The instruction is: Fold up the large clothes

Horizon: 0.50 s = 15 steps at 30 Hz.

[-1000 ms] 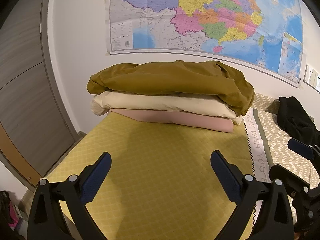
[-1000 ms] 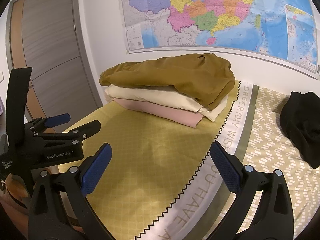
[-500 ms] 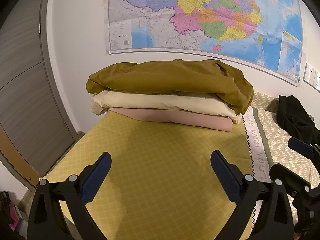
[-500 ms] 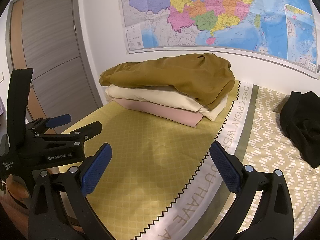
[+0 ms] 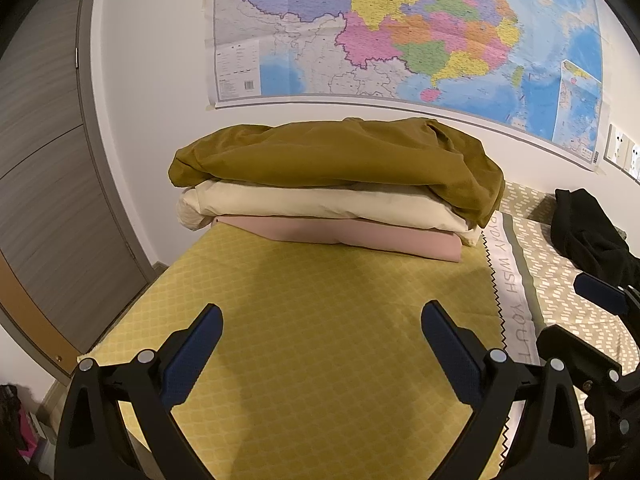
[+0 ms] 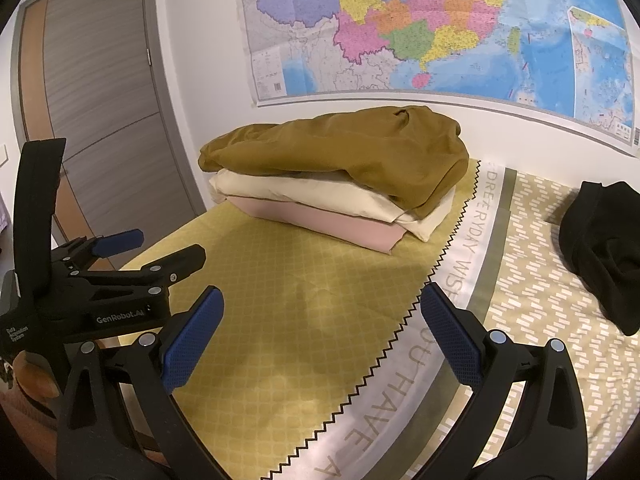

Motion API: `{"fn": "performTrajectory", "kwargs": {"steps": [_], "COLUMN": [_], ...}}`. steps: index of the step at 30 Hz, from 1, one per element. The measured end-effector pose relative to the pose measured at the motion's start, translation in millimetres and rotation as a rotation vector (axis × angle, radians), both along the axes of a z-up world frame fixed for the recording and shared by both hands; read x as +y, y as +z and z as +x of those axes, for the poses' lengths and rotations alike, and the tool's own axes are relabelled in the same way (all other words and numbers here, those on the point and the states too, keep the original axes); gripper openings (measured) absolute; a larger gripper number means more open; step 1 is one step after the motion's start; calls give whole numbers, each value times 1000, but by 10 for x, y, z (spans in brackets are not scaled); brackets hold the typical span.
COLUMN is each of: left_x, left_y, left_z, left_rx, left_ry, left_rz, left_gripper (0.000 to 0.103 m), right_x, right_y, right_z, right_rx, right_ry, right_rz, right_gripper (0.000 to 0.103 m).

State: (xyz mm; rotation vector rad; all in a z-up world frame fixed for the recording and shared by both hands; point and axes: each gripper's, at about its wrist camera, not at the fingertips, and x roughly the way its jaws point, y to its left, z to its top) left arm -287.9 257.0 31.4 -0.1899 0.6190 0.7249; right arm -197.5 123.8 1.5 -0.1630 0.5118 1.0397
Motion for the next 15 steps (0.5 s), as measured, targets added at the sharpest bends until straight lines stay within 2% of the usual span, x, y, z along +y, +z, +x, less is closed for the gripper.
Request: {"fn": "performTrajectory", "kwargs": {"steps": [15], "left_x": [-27], "left_y": [8], "left_z": [15], "left_rx": [3], "left_ry": [0], "left_rz": [1], "left_gripper": [96], "right_x": [-2], "right_y": [-1], "right_z": [9], "right_rx": [1], "right_ry": [-5], "right_rz": [0], "right_gripper": [97]}}
